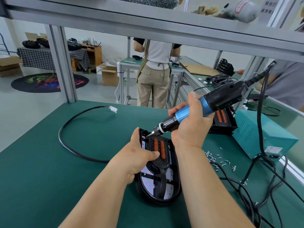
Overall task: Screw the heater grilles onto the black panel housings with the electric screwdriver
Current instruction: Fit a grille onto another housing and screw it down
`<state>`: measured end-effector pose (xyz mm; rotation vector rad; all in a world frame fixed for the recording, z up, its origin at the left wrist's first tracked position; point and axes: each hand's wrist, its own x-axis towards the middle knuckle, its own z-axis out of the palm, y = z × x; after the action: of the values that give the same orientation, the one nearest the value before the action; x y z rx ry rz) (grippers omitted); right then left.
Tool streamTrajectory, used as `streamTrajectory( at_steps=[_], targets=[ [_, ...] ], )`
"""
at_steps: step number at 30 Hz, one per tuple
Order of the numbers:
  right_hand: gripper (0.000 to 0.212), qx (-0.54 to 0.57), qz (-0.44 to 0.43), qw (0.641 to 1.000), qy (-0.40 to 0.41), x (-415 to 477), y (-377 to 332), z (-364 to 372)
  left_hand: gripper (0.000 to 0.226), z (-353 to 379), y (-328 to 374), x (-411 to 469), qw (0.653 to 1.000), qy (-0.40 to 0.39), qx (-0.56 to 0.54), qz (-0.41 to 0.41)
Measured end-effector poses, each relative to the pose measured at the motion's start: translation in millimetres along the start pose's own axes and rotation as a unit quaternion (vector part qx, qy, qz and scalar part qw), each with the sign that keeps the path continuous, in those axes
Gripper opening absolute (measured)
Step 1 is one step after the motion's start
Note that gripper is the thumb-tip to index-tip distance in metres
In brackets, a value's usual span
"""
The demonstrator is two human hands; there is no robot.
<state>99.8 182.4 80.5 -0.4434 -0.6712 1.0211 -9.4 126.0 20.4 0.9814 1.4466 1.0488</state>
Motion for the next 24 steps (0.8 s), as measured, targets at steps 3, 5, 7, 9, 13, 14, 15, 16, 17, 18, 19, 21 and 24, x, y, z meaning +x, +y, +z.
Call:
streamTrajectory(
  at_steps=[3,5,7,9,13,14,15,16,17,18,19,21,24],
  targets=[
    [0.018,-0.003,0.003,1.000,0.001,0.0,-0.7,-0.3,0.106,0.0,0.7,0.5,1.000,0.000,0.000,-0.001],
    [0.018,-0.003,0.007,1.000,0.003,0.7,-0.7,-0.5,0.105,-0.3,0.6,1.0,1.000,-0.001,-0.002,-0.002],
    [0.018,-0.003,0.011,1.000,0.006,1.5,-0.4,-1.2,0.105,-0.8,0.4,0.6,1.000,-0.001,-0.001,-0.004],
    [0.017,-0.006,0.015,1.000,0.012,2.4,-0.1,-2.4,0.105,-1.5,-0.1,1.0,1.000,-0.001,-0.002,-0.005],
    [0.020,0.000,0.027,0.999,0.021,3.5,0.0,-3.8,0.102,-1.4,-1.5,1.8,1.000,-0.003,-0.008,-0.007],
    [0.021,0.003,0.028,0.999,0.024,3.7,0.1,-3.5,0.100,-1.1,-1.8,2.1,1.000,-0.003,-0.010,-0.006],
    [0.021,0.004,0.028,0.999,0.025,3.9,0.1,-3.5,0.099,-1.0,-1.8,2.2,1.000,-0.003,-0.011,-0.008],
    [0.020,0.005,0.027,0.999,0.026,4.0,0.3,-3.3,0.100,-1.0,-1.8,2.1,1.000,-0.003,-0.013,-0.010],
    [0.019,0.005,0.026,0.999,0.027,4.2,0.1,-3.6,0.101,-1.0,-1.9,2.0,1.000,-0.002,-0.013,-0.011],
    [0.018,0.007,0.025,0.999,0.028,4.3,0.1,-3.9,0.101,-1.0,-2.0,2.0,1.000,-0.002,-0.014,-0.010],
    [0.018,0.008,0.026,0.999,0.029,4.5,0.2,-4.4,0.102,-1.1,-1.9,1.9,1.000,-0.001,-0.013,-0.009],
    [0.019,0.008,0.028,0.999,0.033,4.9,0.5,-5.1,0.104,-1.3,-1.6,2.1,1.000,0.000,-0.012,-0.009],
    [0.019,0.011,0.032,0.999,0.037,5.2,0.6,-5.3,0.102,-1.2,-1.3,2.5,1.000,-0.003,-0.012,-0.008]
  ],
)
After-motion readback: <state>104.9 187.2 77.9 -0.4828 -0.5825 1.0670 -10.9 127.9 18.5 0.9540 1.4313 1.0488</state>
